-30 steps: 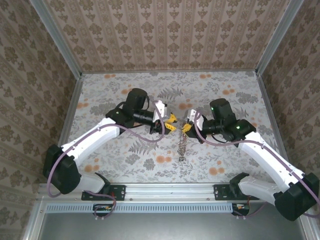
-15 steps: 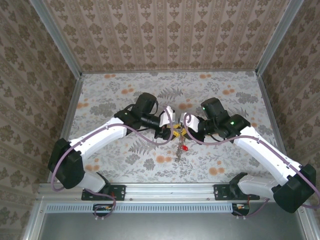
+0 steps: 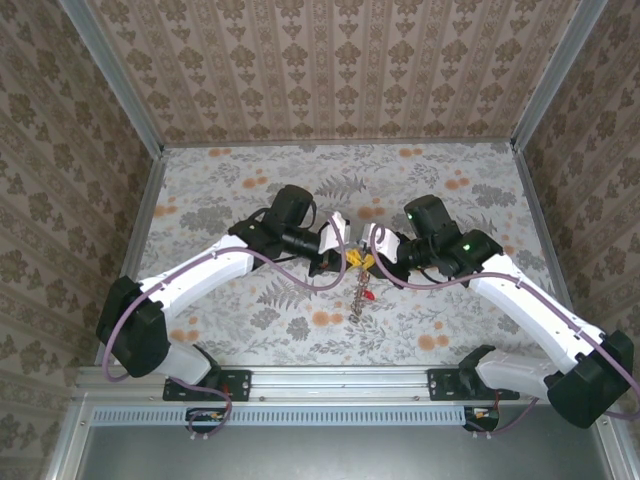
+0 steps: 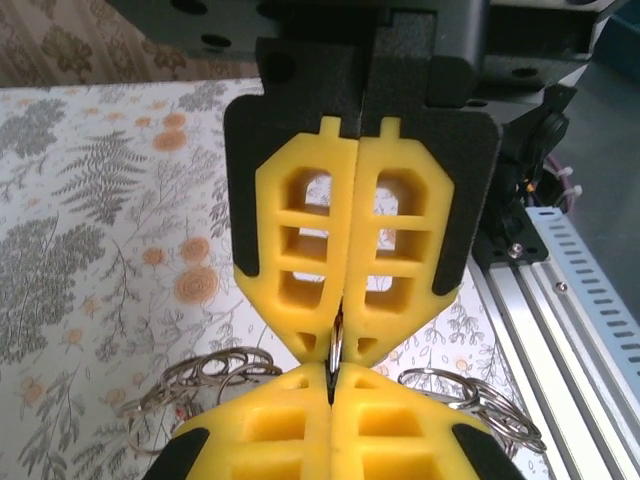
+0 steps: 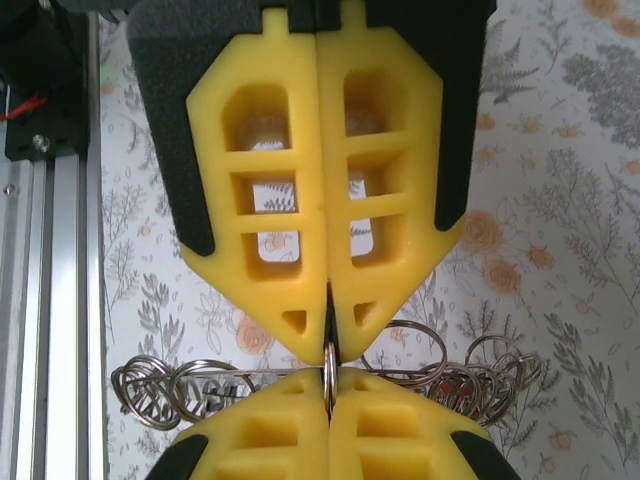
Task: Put the keys on the keyring
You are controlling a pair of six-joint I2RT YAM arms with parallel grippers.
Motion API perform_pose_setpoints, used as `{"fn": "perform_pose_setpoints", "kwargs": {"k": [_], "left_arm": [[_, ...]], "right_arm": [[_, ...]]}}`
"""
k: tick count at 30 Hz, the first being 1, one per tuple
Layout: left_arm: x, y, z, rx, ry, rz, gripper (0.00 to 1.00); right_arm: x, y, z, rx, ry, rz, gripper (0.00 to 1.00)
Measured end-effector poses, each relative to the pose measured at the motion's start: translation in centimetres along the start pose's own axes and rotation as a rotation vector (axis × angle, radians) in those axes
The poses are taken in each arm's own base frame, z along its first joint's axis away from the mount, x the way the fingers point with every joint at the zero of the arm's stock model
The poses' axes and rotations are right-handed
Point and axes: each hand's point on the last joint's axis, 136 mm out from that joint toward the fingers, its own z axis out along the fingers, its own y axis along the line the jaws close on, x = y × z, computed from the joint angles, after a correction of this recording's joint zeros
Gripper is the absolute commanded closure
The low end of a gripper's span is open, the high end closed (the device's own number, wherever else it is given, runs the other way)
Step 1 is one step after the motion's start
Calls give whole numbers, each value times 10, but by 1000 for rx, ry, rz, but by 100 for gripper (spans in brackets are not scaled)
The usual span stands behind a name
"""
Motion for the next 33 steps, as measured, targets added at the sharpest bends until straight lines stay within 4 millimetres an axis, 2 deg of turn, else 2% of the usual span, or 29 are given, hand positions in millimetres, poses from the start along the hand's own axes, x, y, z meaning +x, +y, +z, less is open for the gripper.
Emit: {"fn": "perform_pose_setpoints", "kwargs": {"k": [1, 3, 8, 14, 24, 30, 33], "left_arm": [[-2, 1, -2, 1, -20, 4, 100], [-1, 2, -6, -4, -49, 5, 100], [-1, 5, -16, -8, -92, 2, 100], [-13, 2, -27, -1, -154, 45, 100], [-24, 2, -28, 7, -213, 73, 100], [-25, 0, -25, 11, -240, 84, 100], [-23, 0, -22, -2, -253, 79, 100]], "right_arm": [[-3, -1, -2, 7, -27, 4, 78], [-7, -4, -5, 21, -75, 11, 72], [-18, -6, -14, 42, -160, 5, 67], [-26, -5, -14, 30, -200, 5, 75], [-33, -7, -14, 21, -234, 15, 84], [-34, -5, -10, 0, -256, 31, 81], [-32, -5, -7, -9, -268, 46, 84]]}}
